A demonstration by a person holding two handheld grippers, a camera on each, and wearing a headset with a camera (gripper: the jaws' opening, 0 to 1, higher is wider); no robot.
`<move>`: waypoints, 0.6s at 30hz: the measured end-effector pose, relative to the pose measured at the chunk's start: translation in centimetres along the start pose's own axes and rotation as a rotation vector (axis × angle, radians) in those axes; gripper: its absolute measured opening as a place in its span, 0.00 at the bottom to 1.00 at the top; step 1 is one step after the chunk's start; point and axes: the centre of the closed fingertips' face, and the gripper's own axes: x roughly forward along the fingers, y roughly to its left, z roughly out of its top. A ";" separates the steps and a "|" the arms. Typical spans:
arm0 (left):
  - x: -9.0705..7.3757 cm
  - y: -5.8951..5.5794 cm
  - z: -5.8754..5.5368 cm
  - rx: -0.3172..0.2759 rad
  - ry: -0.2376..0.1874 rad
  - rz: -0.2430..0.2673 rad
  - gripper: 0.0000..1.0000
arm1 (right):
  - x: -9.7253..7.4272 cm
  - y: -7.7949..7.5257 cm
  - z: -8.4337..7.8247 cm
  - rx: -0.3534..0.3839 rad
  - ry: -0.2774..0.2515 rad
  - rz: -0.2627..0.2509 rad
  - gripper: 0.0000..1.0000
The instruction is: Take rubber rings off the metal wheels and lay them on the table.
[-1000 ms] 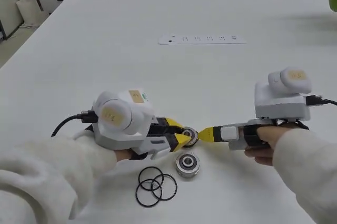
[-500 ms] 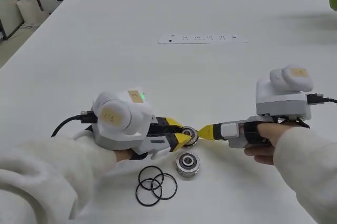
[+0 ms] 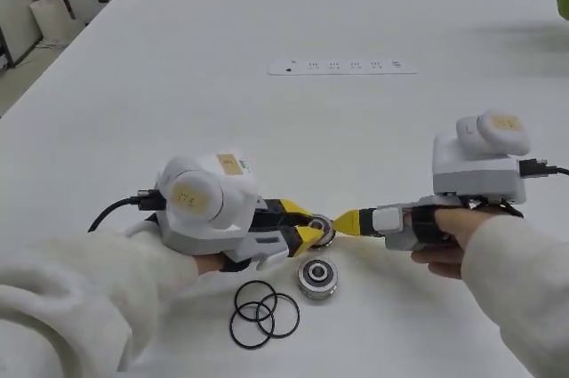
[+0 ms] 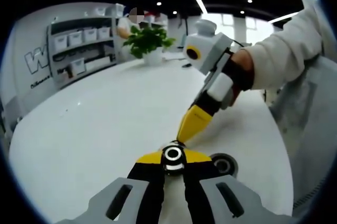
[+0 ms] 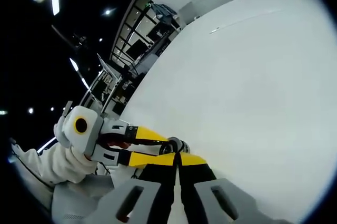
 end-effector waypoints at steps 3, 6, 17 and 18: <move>0.0 0.0 0.0 -0.001 0.000 0.000 0.14 | 0.1 0.1 0.0 -0.004 0.001 0.003 0.00; -0.1 0.0 0.0 -0.003 -0.001 0.001 0.14 | 0.1 0.0 0.1 -0.006 0.001 0.003 0.00; -0.1 0.0 -0.1 -0.007 -0.003 0.004 0.14 | 0.3 0.2 0.1 -0.015 0.002 0.007 0.00; -0.1 0.0 -0.1 -0.007 -0.003 0.005 0.14 | 0.3 0.2 0.1 -0.015 0.001 0.007 0.00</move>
